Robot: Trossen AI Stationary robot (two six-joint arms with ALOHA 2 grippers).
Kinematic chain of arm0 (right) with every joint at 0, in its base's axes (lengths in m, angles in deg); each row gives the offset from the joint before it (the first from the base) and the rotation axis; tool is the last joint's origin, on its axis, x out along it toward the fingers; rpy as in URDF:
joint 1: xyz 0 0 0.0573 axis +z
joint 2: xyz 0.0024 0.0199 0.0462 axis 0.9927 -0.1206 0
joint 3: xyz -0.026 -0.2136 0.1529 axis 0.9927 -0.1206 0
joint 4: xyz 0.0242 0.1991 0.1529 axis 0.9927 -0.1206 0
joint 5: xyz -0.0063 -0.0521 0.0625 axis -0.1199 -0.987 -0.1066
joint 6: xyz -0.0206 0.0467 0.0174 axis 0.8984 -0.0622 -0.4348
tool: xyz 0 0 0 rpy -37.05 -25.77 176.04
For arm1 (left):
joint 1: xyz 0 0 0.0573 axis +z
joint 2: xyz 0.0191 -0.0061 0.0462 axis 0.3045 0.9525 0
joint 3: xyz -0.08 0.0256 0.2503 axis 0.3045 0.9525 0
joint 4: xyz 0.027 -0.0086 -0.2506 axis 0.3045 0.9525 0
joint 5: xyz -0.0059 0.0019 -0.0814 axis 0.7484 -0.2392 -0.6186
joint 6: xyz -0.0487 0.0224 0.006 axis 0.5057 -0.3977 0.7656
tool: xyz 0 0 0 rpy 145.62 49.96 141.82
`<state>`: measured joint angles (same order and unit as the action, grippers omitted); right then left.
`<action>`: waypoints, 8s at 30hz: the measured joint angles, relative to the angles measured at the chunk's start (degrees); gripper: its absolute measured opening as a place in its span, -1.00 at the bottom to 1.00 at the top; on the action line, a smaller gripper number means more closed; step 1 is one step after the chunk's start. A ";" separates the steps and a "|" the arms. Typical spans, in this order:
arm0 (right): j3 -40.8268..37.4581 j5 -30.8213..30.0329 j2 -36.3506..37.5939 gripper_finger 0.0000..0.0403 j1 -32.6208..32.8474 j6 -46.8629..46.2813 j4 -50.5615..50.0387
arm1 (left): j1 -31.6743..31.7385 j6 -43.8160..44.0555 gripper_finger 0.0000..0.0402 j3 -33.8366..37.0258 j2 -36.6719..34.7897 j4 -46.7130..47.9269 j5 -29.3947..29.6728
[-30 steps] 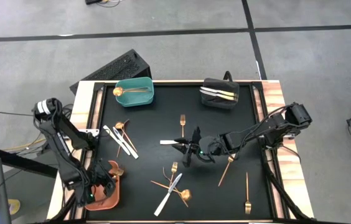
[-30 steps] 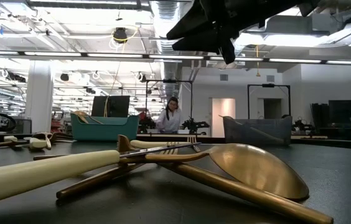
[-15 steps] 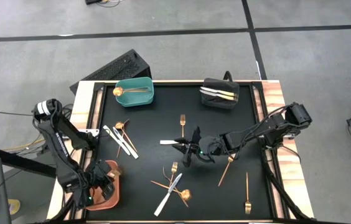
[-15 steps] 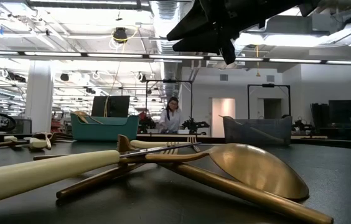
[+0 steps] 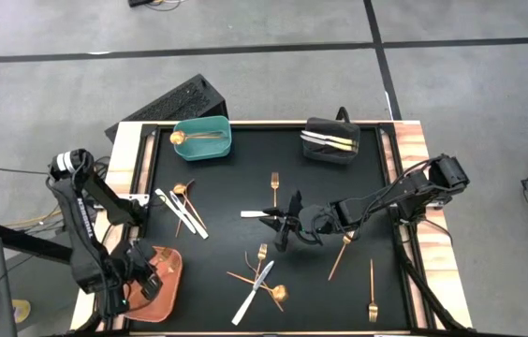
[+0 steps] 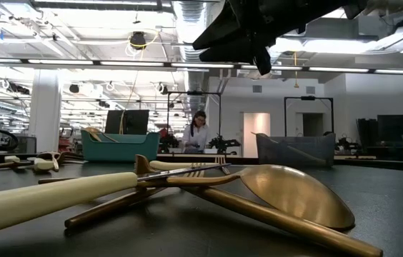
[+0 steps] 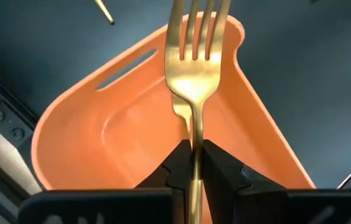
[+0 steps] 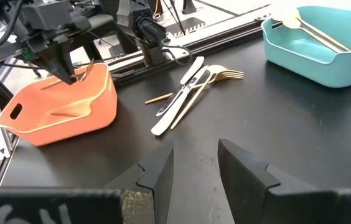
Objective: Sort silverware by color (type)
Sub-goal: Put the gold fork into the orange bin, then put the yellow table knife into the black bin
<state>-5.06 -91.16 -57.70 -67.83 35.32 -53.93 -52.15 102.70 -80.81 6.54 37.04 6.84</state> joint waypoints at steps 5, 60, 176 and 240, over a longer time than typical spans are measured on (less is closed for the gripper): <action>0.00 0.00 0.00 -0.24 0.00 -0.02 -0.02 | 1.10 -1.27 -0.83 0.00 0.00 -0.30 0.39; 0.00 -13.91 4.47 -0.24 5.56 -23.18 -40.70 | 56.41 -99.08 -0.41 -0.02 -17.45 -31.02 17.57; -0.05 11.68 -11.58 -0.59 -12.57 17.57 -23.48 | 56.20 -89.43 -0.41 38.82 -20.52 -86.62 13.97; 0.17 -6.33 7.08 -0.21 -2.88 8.20 -14.25 | 53.34 -121.60 -0.82 5.55 20.50 -74.68 26.38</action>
<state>-4.89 -97.49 -50.63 -70.71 43.52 -68.18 1.19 -18.90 -75.26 27.03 -37.64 33.22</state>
